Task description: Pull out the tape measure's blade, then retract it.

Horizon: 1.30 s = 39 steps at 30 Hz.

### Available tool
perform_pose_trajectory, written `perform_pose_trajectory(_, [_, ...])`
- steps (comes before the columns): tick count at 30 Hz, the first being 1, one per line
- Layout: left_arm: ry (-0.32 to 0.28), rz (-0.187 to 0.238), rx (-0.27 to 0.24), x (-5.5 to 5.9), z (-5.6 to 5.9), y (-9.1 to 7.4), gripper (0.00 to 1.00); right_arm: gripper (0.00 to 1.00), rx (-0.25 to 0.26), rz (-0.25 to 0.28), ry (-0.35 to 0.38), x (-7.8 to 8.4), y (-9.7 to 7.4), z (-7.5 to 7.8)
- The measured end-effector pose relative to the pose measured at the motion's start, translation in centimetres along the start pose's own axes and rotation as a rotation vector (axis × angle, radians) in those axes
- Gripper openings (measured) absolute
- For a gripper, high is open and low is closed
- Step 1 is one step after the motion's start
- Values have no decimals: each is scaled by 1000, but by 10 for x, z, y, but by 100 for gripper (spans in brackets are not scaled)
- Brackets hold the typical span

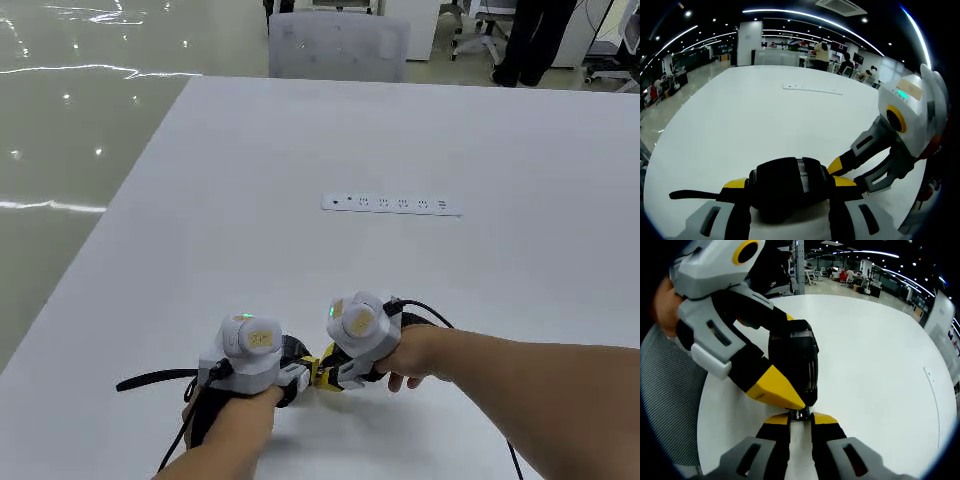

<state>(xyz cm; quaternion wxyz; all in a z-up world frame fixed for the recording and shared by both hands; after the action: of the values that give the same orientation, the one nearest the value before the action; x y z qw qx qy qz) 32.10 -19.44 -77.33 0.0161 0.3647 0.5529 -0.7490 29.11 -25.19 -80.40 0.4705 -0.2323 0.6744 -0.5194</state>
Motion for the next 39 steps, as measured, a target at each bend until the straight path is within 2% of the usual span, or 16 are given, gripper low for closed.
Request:
perform_pose_trajectory(14, [8, -1, 5, 1, 0, -1, 61, 14, 4, 7, 5, -3, 3, -1])
perform_pose_trajectory(16, [13, -14, 21, 0, 0, -1, 61, 14, 5, 8, 12, -3, 3, -1])
perform_pose_trajectory(18, [34, -2, 31, -1, 0, -2, 61, 14, 7, 11, 13, -3, 3, -1])
perform_pose_trajectory(21, [22, -10, 59, 1, -4, -3, 63, 14, 13, 14, 26, -2, 3, -1])
perform_pose_trajectory(24, [51, -1, 67, -1, -10, -6, 69, 14, 20, 13, 38, -2, 3, 0])
perform_pose_trajectory(26, [67, 2, 105, -2, -12, -8, 71, 15, 28, 18, 35, -1, 2, -2])
perform_pose_trajectory(28, [77, -4, 128, -2, -18, -10, 74, 21, 29, 27, 39, 2, 0, -6])
perform_pose_trajectory(30, [105, 41, 184, -8, -18, -15, 82, 26, 44, 33, 54, 6, -3, -5])
perform_pose_trajectory(32, [183, 78, 183, -12, -25, -19, 93, 26, 60, 55, 75, 8, -8, -5])
perform_pose_trajectory(33, [202, 94, 199, -13, -25, -21, 98, 28, 62, 61, 83, 9, -10, -5])
perform_pose_trajectory(34, [217, 66, 202, -9, -28, -24, 99, 32, 58, 66, 93, 12, -14, -7])
perform_pose_trajectory(36, [232, 53, 240, -7, -29, -27, 100, 38, 63, 87, 122, 14, -19, -8])
perform_pose_trajectory(38, [262, 58, 246, -6, -34, -33, 100, 42, 84, 113, 158, 19, -28, -9])
perform_pose_trajectory(39, [292, 81, 267, -7, -34, -37, 100, 45, 93, 123, 178, 23, -34, -10])
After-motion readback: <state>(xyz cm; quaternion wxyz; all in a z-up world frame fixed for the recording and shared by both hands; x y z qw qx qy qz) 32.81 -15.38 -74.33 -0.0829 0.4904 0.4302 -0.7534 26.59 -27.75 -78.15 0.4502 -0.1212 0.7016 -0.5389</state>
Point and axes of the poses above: the centre of the closed fingertips' face, and the gripper's own axes: y roughly forward along the fingers, z roughly to its right, x roughly out of its underside, the point moved 2 cm from there along -y, roughly backward along the fingers, and after that the axes turned 13 degrees about -z, right-handed, at the moved point
